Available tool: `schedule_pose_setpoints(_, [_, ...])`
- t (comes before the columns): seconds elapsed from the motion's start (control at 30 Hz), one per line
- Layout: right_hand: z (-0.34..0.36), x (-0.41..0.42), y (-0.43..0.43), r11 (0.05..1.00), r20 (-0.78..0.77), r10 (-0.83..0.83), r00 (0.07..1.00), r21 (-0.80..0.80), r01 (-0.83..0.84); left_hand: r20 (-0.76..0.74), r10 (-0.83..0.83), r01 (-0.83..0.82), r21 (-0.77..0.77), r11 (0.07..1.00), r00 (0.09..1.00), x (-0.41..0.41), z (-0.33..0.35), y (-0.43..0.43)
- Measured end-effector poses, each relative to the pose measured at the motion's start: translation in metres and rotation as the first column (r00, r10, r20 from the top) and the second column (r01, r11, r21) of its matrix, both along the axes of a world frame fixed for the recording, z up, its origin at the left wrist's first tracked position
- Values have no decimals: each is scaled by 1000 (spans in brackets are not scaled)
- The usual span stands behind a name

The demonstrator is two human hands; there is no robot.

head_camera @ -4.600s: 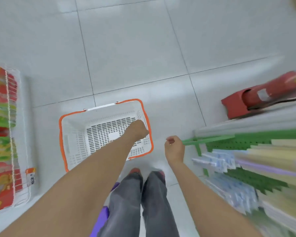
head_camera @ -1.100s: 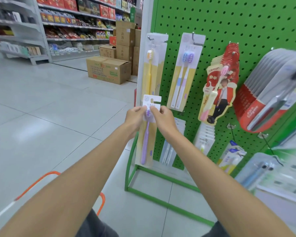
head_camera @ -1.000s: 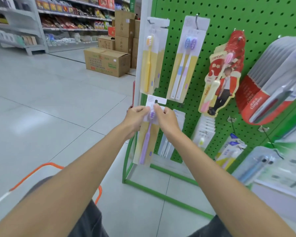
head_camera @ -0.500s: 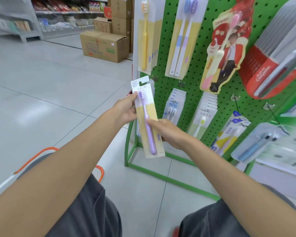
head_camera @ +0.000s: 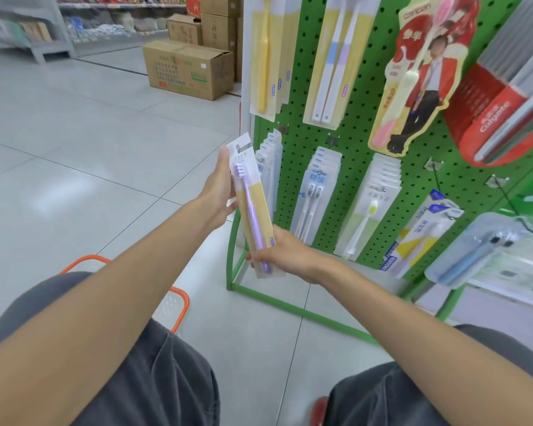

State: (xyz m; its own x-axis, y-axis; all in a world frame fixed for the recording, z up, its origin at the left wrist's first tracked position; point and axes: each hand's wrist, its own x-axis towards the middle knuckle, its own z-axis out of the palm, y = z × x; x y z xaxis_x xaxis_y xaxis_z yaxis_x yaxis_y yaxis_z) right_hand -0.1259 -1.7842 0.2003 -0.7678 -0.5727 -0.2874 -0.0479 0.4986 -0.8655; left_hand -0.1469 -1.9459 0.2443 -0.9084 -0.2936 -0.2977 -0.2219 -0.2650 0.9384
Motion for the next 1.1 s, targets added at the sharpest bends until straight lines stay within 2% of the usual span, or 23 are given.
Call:
schedule_pose_setpoints(0.07, [-2,2,-1,1000,-58,0,998,4,0,-17,-36,35,-18,999,999,4,0,3])
schedule_pose_setpoints(0.1, [-4,1,-2,999,-140,31,990,48,-25,-24,-36,35,-57,998,999,6,-1,3])
schedule_pose_setpoints(0.17, [-9,0,-1,971,-327,157,932,224,-85,-60,4,-11,-119,993,998,6,-4,3])
schedule_pose_setpoints(0.23, [-7,3,0,959,-354,177,918,272,-80,-109,29,-41,-110,993,994,8,-2,4])
schedule_pose_setpoints(0.33, [9,1,3,995,-224,80,971,77,-65,-161,-46,27,-120,992,986,14,4,8])
schedule_pose_setpoints(0.4, [21,-8,6,998,-181,-52,982,-55,43,-186,-107,82,-138,987,977,20,9,10])
schedule_pose_setpoints(0.5, [42,-21,15,930,-120,-289,950,-270,249,-204,-250,222,-150,963,946,30,14,17])
schedule_pose_setpoints(0.57, [56,-24,24,868,-91,-360,929,-397,297,-227,-324,296,-149,943,918,36,18,22])
schedule_pose_setpoints(0.73, [78,-23,39,836,-132,-316,940,-506,210,-257,-376,327,-212,921,890,45,31,30])
schedule_pose_setpoints(0.83, [89,-19,43,820,-97,-215,972,-558,126,-292,-373,315,-228,922,881,49,38,28])
schedule_pose_setpoints(1.1, [103,-14,48,769,-57,-95,994,-638,37,-352,-441,400,-184,898,826,57,54,22])
